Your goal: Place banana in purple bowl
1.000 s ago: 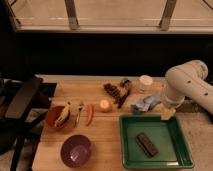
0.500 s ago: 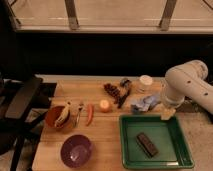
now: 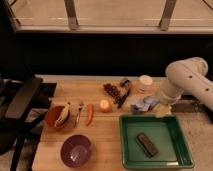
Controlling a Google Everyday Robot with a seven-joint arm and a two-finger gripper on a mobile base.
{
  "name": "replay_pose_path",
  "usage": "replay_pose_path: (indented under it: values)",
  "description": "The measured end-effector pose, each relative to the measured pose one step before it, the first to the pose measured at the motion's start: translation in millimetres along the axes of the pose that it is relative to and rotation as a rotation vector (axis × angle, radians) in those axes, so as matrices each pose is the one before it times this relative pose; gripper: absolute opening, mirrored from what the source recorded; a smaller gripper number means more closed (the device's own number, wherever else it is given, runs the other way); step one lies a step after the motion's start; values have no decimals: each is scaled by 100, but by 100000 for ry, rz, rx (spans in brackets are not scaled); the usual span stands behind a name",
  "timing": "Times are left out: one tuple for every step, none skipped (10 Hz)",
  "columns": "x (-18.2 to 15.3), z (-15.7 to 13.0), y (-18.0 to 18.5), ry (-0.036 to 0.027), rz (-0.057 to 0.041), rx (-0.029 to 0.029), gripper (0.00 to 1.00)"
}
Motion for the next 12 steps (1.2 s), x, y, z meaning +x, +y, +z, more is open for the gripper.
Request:
replay_pose_path:
  values:
    - [-2452, -371, -410, -838, -5618, 546, 65]
    - [-2388, -363, -365, -597, -5505, 604, 65]
    - [-2430, -429, -497, -969, -5242, 954, 65]
    - [-2716, -444, -641, -1797, -5587, 1274, 65]
    - [-2364, -280, -629, -2262, -4340, 971, 65]
    - [-2494, -166, -653, -2913, -4476, 786, 65]
    - [-2555, -138, -522, -2490, -5108, 1307, 65]
    - [-1893, -168, -287, -1773, -3994, 1184, 65]
    - [-107, -13, -76, 135, -506, 229, 65]
    - [13, 12, 26, -45, 57, -39, 65]
    - [13, -34, 10, -30, 99, 39, 65]
    - [18, -20, -39, -645, -12, 85, 65]
